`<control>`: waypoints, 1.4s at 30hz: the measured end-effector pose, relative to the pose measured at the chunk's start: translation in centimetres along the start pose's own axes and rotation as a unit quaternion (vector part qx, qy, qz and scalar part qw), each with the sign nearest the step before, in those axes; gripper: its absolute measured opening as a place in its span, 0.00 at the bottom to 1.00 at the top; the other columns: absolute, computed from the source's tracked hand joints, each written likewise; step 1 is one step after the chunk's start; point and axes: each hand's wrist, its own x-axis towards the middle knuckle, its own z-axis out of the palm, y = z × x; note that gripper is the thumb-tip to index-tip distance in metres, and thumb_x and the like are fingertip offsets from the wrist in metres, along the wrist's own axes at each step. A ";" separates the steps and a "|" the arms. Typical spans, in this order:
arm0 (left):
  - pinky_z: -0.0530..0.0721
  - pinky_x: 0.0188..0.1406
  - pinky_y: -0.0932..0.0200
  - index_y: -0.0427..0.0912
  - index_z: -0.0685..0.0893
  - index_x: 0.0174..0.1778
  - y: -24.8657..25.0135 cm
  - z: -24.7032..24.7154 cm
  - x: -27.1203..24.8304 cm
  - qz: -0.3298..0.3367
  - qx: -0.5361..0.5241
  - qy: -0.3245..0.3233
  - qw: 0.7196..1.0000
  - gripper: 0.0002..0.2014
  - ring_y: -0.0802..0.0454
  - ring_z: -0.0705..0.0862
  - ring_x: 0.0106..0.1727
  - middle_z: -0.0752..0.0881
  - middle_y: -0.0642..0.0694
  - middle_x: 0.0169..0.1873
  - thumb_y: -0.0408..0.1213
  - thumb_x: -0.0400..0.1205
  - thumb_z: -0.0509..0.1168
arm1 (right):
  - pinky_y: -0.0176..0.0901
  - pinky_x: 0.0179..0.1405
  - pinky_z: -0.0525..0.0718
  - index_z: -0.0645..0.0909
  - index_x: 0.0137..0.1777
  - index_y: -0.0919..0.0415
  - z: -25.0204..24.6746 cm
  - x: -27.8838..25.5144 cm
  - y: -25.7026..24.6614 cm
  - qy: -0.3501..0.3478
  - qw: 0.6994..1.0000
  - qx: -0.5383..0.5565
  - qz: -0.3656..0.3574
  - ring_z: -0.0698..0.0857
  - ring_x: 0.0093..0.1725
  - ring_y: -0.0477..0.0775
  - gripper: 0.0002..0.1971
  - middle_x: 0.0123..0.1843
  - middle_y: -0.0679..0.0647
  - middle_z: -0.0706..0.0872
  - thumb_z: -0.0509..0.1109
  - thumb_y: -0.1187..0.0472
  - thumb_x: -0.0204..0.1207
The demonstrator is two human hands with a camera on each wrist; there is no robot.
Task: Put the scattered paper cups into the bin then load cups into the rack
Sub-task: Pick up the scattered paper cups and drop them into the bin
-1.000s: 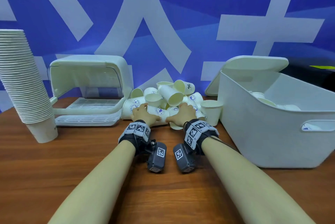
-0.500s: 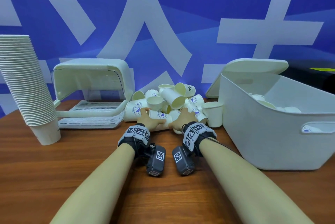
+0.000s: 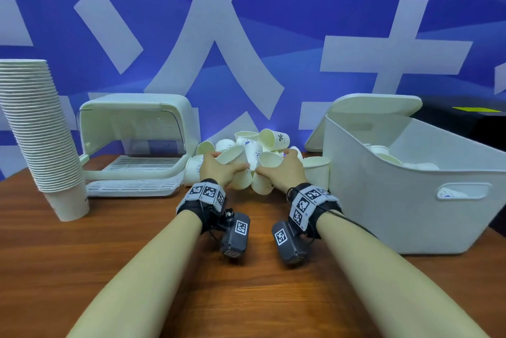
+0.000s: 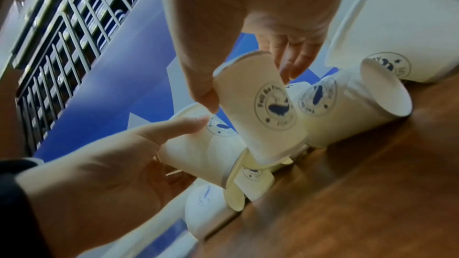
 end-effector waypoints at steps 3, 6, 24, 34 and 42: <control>0.87 0.48 0.46 0.42 0.82 0.54 1.2 0.3 -0.7 0.046 -0.011 -0.031 0.998 0.38 0.48 0.85 0.47 0.86 0.47 0.46 0.52 0.48 0.82 | 0.47 0.58 0.82 0.64 0.75 0.57 -0.7 0.1 -0.5 -0.007 0.998 0.058 -0.009 0.81 0.56 0.51 0.45 0.59 0.50 0.79 0.83 0.48 0.60; 0.86 0.55 0.47 0.46 0.86 0.55 2.0 0.4 -0.9 0.080 -0.004 -0.043 0.996 0.34 0.51 0.86 0.50 0.88 0.52 0.47 0.50 0.52 0.83 | 0.39 0.52 0.78 0.64 0.75 0.55 -1.5 -0.2 -1.1 0.000 0.993 0.111 -0.026 0.79 0.52 0.48 0.42 0.54 0.46 0.77 0.82 0.52 0.63; 0.86 0.47 0.54 0.37 0.85 0.60 8.8 2.1 -3.1 0.115 -0.250 -0.154 0.949 0.29 0.48 0.89 0.51 0.89 0.40 0.53 0.44 0.64 0.79 | 0.50 0.49 0.89 0.78 0.65 0.65 -5.3 -0.5 -5.2 0.002 0.948 0.316 -0.041 0.89 0.49 0.53 0.48 0.55 0.57 0.89 0.85 0.42 0.44; 0.83 0.55 0.46 0.43 0.60 0.61 13.3 4.5 -5.5 0.110 -0.231 -0.186 0.949 0.33 0.46 0.83 0.54 0.77 0.45 0.53 0.44 0.65 0.69 | 0.45 0.41 0.88 0.83 0.57 0.64 -10.4 -0.9 -6.6 0.056 0.942 0.323 -0.067 0.89 0.42 0.51 0.34 0.50 0.57 0.91 0.83 0.47 0.51; 0.82 0.52 0.49 0.47 0.66 0.62 16.0 7.4 -7.6 0.181 -0.189 -0.215 0.941 0.22 0.46 0.83 0.51 0.83 0.48 0.47 0.39 0.73 0.66 | 0.41 0.33 0.86 0.74 0.68 0.63 -15.1 -0.6 -6.8 0.097 0.946 0.305 -0.049 0.90 0.48 0.54 0.45 0.57 0.58 0.86 0.82 0.46 0.50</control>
